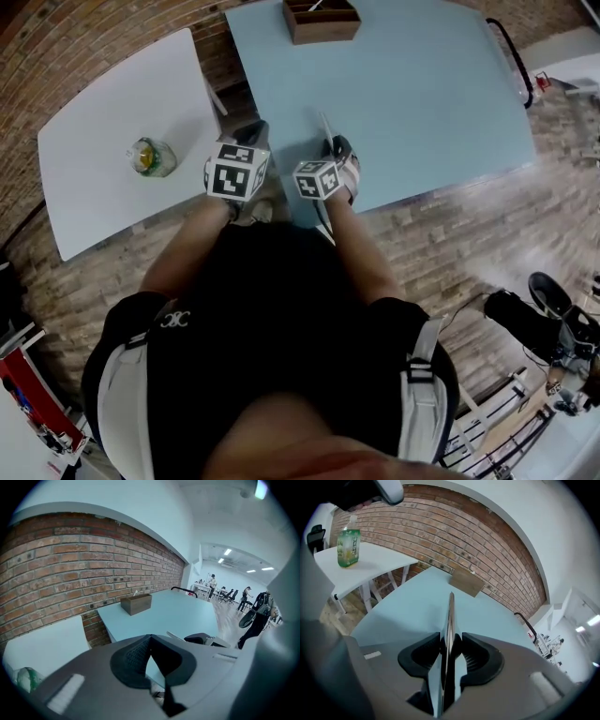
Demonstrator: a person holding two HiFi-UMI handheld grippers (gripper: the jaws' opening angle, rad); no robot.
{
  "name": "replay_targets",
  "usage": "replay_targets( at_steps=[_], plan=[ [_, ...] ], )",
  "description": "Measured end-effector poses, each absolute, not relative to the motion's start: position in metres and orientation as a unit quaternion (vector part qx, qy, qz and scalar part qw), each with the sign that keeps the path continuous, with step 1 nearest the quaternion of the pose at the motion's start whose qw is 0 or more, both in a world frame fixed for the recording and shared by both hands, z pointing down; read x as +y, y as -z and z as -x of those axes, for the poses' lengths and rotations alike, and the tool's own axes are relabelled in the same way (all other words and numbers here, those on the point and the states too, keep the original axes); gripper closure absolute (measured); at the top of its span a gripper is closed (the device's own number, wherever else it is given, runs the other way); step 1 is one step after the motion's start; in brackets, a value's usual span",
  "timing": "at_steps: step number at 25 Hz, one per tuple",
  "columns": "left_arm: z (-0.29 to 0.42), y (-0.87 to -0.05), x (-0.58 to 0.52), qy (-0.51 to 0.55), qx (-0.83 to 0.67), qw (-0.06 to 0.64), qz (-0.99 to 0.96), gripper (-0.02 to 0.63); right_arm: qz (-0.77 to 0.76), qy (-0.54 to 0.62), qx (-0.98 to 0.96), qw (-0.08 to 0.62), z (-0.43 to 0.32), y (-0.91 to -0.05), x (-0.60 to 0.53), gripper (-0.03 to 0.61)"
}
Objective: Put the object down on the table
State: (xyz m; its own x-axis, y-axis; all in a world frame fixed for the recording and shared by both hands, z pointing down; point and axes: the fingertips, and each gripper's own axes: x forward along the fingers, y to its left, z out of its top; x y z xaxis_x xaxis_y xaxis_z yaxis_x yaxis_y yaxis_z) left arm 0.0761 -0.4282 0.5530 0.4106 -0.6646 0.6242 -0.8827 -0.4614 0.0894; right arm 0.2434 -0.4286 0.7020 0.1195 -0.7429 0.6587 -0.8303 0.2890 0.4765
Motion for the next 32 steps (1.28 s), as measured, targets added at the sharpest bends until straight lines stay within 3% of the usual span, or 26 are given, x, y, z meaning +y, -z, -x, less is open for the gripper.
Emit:
replay_targets(
  at_steps=[11,15,29,32],
  plan=[
    [-0.066,-0.557,-0.423,-0.266,-0.479,0.214,-0.809,0.614,-0.588,-0.034,-0.661,0.465,-0.233,-0.707,-0.428,0.408],
    [-0.066,-0.560,-0.421,-0.267,-0.478,0.215,-0.809,0.614,-0.571,-0.050,-0.680,0.458,-0.224,-0.714,-0.425,0.278],
    [-0.064,-0.561,-0.420,-0.257,-0.484,0.213,-0.809,0.614,-0.568,-0.098,-0.723,0.381,-0.200,-0.700,-0.425,0.250],
    [-0.065,-0.561,-0.420,-0.257,-0.482,0.215,-0.809,0.614,-0.584,-0.105,-0.723,0.354,-0.204,-0.688,-0.426,0.298]
  ],
)
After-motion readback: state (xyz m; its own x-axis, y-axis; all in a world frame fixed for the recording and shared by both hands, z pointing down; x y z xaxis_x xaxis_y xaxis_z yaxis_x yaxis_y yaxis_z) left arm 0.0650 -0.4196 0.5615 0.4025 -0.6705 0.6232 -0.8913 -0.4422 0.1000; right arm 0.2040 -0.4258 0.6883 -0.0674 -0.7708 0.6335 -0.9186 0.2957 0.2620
